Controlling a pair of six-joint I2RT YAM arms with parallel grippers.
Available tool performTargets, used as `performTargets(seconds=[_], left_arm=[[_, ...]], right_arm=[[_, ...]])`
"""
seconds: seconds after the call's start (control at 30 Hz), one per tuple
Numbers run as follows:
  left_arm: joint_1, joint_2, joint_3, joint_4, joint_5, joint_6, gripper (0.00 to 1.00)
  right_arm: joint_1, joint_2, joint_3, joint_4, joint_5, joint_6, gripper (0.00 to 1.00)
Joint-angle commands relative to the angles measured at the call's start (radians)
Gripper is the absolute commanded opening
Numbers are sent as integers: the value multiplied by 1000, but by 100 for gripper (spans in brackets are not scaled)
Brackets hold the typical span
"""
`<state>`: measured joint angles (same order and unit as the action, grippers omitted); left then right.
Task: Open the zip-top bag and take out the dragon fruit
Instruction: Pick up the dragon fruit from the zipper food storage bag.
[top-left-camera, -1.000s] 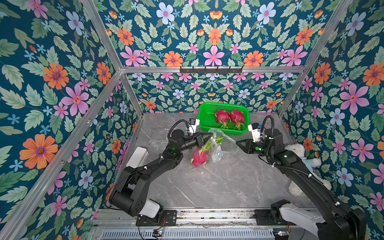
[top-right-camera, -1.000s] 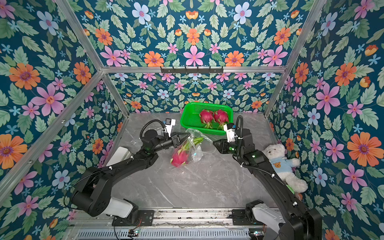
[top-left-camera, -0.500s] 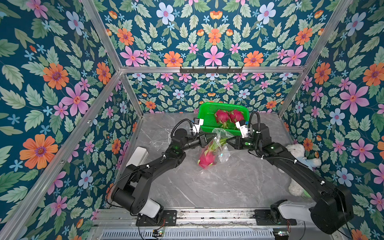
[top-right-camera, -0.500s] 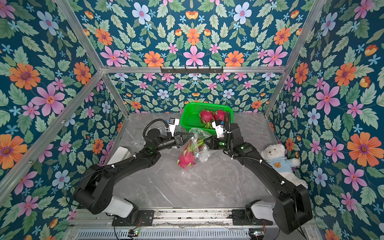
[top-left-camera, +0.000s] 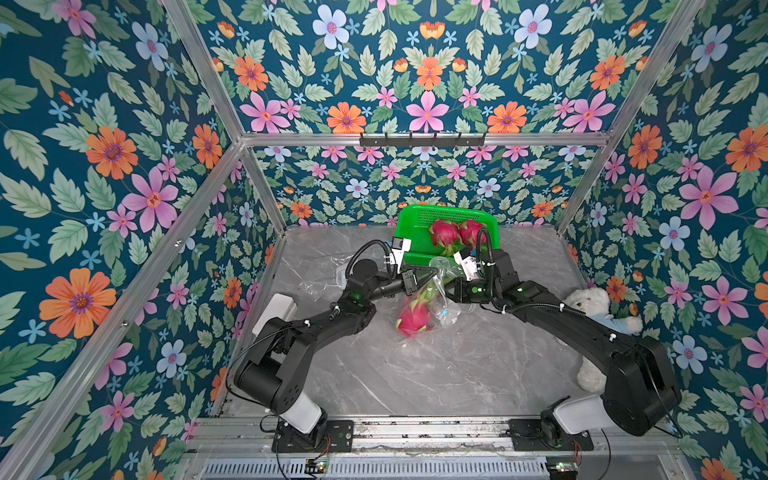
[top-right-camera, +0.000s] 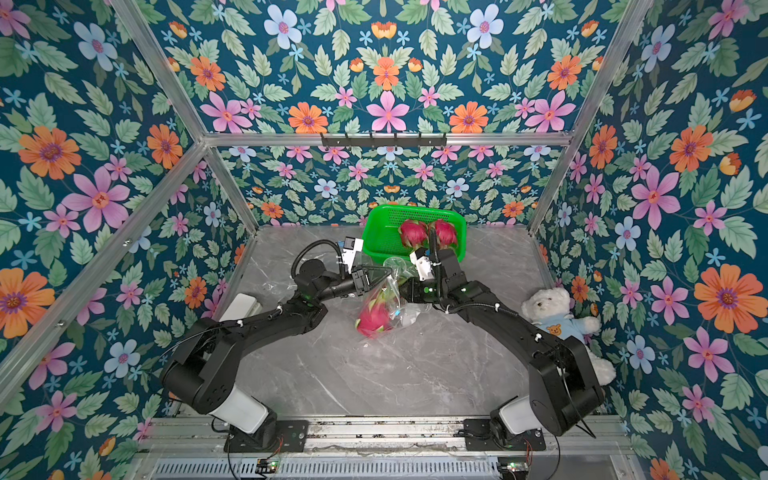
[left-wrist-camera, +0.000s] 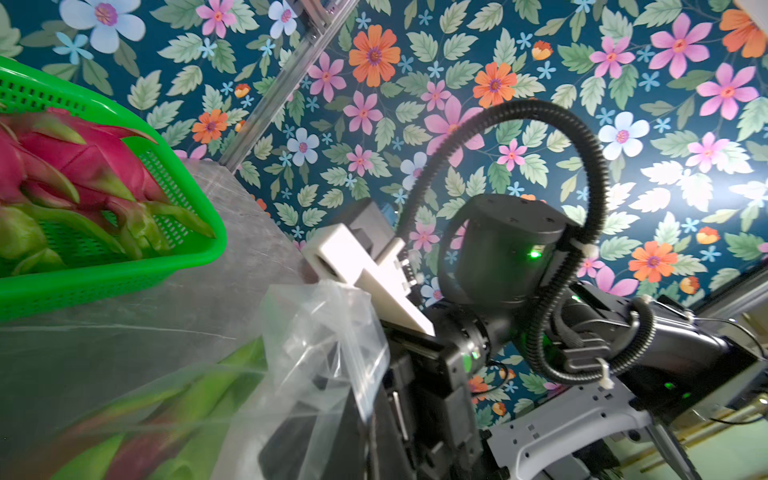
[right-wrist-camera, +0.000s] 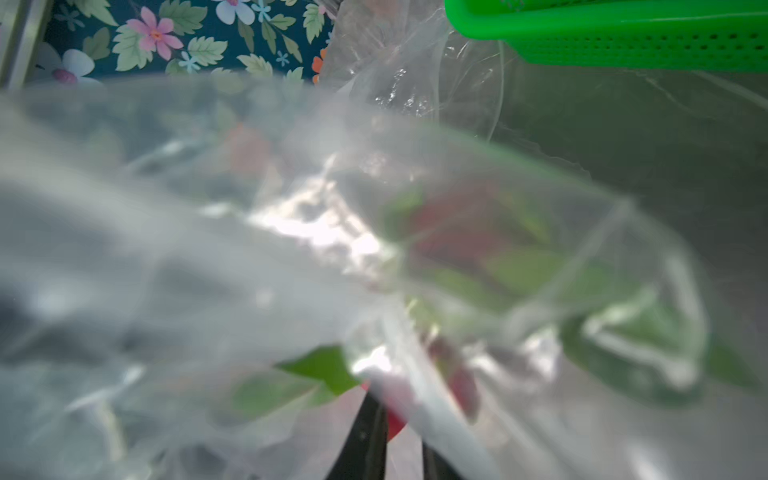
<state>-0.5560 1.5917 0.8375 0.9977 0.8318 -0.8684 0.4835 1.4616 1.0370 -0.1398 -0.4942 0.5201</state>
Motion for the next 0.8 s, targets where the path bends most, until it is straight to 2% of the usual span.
performTargets(seconds=[0.0,0.07,0.13,0.17,0.2,0.33,0.43,0.57,0.77], left_arm=[[-2,-7,7,155,48,-82,0],[-1,-16,3,151,47,-79,0],[-1,-19,1,133,44,-63,2],[1,-20,-3,113,41,-50,7],[5,-24,-11,98,38,-34,13],[61,-45,-83,73,7,-11,36],[127,-68,-160,43,-18,6,44],[163,-92,-258,-53,-55,74,40],[126,-52,-360,-26,-65,42,15]], right_arm=[[3,25,14,40,-29,50,21],[4,46,28,28,-93,67,26],[4,63,35,10,-159,70,39],[7,65,27,8,-175,76,47],[8,63,9,31,-180,87,51],[10,55,-50,105,-176,122,58],[10,61,-61,130,-179,137,61],[10,60,-78,128,-195,144,64],[15,56,-123,126,-216,181,72]])
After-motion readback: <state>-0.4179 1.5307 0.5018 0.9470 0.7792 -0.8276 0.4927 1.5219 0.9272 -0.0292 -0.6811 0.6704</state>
